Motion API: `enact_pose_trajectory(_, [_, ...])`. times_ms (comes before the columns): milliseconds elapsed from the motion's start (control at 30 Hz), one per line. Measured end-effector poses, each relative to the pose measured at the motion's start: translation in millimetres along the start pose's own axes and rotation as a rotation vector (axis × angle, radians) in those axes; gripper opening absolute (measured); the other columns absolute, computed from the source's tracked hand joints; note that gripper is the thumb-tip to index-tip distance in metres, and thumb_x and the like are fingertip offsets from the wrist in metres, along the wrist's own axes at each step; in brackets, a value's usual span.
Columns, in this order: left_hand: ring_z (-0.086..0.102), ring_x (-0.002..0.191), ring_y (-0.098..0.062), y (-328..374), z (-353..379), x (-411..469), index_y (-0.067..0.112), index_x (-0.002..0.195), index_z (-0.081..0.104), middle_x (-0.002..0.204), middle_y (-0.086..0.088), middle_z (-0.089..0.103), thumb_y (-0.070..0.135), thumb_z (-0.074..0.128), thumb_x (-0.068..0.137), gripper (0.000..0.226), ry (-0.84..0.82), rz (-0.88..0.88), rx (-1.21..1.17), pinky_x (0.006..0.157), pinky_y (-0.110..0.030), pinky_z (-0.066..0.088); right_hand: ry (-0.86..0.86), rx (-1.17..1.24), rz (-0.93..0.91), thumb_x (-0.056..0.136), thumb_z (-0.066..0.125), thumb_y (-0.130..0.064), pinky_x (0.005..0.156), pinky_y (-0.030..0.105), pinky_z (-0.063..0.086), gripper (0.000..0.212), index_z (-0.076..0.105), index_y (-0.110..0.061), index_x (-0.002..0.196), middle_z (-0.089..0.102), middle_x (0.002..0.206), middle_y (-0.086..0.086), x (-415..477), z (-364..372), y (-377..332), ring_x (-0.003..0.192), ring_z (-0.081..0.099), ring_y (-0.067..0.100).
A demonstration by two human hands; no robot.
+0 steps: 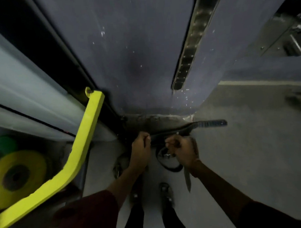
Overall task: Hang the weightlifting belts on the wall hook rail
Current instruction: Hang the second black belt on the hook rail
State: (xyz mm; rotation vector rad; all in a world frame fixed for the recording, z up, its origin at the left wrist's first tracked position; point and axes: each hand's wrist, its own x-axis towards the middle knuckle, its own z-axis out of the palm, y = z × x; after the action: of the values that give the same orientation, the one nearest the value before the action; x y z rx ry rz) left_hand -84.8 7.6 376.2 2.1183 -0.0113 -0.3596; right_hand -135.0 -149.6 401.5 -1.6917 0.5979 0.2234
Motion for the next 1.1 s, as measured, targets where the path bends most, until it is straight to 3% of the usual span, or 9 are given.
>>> enact_pose_trajectory(67, [0.06,0.08,-0.021,-35.4,18.7,5.6,0.01,0.098,0.056,0.087,-0.011,0.063,0.014,0.046,0.102,0.012,-0.032,-0.073,-0.003,0.065,-0.026,0.042,-0.041,-0.051,0.058,0.088,0.06,-0.015,0.06,0.034,0.054,0.012,0.067,-0.023,0.083,0.069,0.081,0.021,18.4,10.7,33.5,0.067,0.063,0.03])
enact_pose_trajectory(167, [0.055,0.07,-0.013,-87.2,44.6,24.7,0.013,0.097,0.053,0.084,-0.01,0.06,0.016,0.044,0.103,0.013,-0.044,-0.133,-0.015,0.059,-0.011,0.041,-0.046,-0.095,0.145,0.092,0.056,0.004,0.05,0.02,0.048,0.013,0.064,-0.007,0.091,0.067,0.095,0.031,61.2,32.2,84.9,0.065,0.057,0.02])
enact_pose_trajectory(367, [0.051,0.07,0.001,-215.6,101.5,88.2,0.01,0.102,0.054,0.078,0.009,0.054,0.02,0.045,0.103,0.014,-0.027,-0.207,-0.054,0.059,-0.002,0.039,-0.098,-0.23,0.09,0.09,0.061,-0.001,0.087,0.049,0.053,0.005,0.065,-0.003,0.089,0.069,0.095,0.02,179.6,95.0,197.9,0.089,0.064,0.033])
enact_pose_trajectory(433, [0.054,0.075,-0.005,-267.2,121.9,110.9,0.006,0.106,0.055,0.082,0.008,0.056,0.021,0.045,0.103,0.019,-0.011,-0.243,-0.068,0.061,-0.004,0.039,-0.118,-0.291,0.067,0.089,0.061,-0.002,0.09,0.05,0.051,0.009,0.066,-0.01,0.087,0.07,0.095,0.018,225.9,119.3,241.4,0.09,0.065,0.032])
enact_pose_trajectory(567, [0.06,0.094,-0.02,-369.2,166.0,157.3,0.01,0.11,0.057,0.097,-0.001,0.062,0.026,0.045,0.103,0.021,0.007,-0.313,-0.09,0.074,-0.023,0.04,-0.157,-0.51,-0.015,0.093,0.057,-0.004,0.095,0.04,0.046,0.025,0.065,0.006,0.115,0.065,0.117,0.028,319.0,163.8,321.6,0.11,0.061,0.039])
enact_pose_trajectory(667, [0.061,0.102,-0.022,-422.1,196.8,191.5,0.013,0.115,0.057,0.105,-0.002,0.064,0.028,0.047,0.102,0.022,0.031,-0.344,-0.162,0.088,-0.032,0.047,-0.209,-0.669,-0.107,0.09,0.057,0.0,0.096,0.039,0.043,0.031,0.061,0.008,0.119,0.061,0.122,0.028,379.1,187.7,368.3,0.115,0.057,0.04])
enact_pose_trajectory(867, [0.062,0.11,-0.026,-477.2,232.5,235.9,0.009,0.121,0.059,0.112,-0.005,0.066,0.028,0.049,0.102,0.029,0.033,-0.365,-0.158,0.094,-0.031,0.046,-0.291,-1.135,-0.181,0.094,0.057,-0.02,0.117,0.052,0.015,0.058,0.034,-0.013,0.147,0.037,0.152,0.014,448.4,207.6,432.4,0.142,0.029,0.031])
enact_pose_trajectory(967, [0.059,0.114,-0.025,-479.9,236.0,237.1,0.009,0.125,0.057,0.12,-0.009,0.064,0.027,0.048,0.102,0.031,0.022,-0.385,-0.129,0.093,-0.025,0.041,-0.265,-1.221,-0.158,0.093,0.057,-0.023,0.114,0.052,0.021,0.06,0.032,-0.02,0.148,0.041,0.148,0.015,453.5,209.1,441.9,0.137,0.034,0.035])
enact_pose_trajectory(1100, [0.057,0.113,-0.021,-463.6,230.6,223.7,0.01,0.13,0.055,0.124,-0.008,0.063,0.029,0.048,0.102,0.035,-0.003,-0.402,-0.143,0.092,-0.025,0.04,-0.2,-1.216,-0.136,0.095,0.054,-0.021,0.11,0.049,0.026,0.046,0.047,-0.022,0.14,0.048,0.143,0.014,436.0,201.3,428.0,0.134,0.036,0.037])
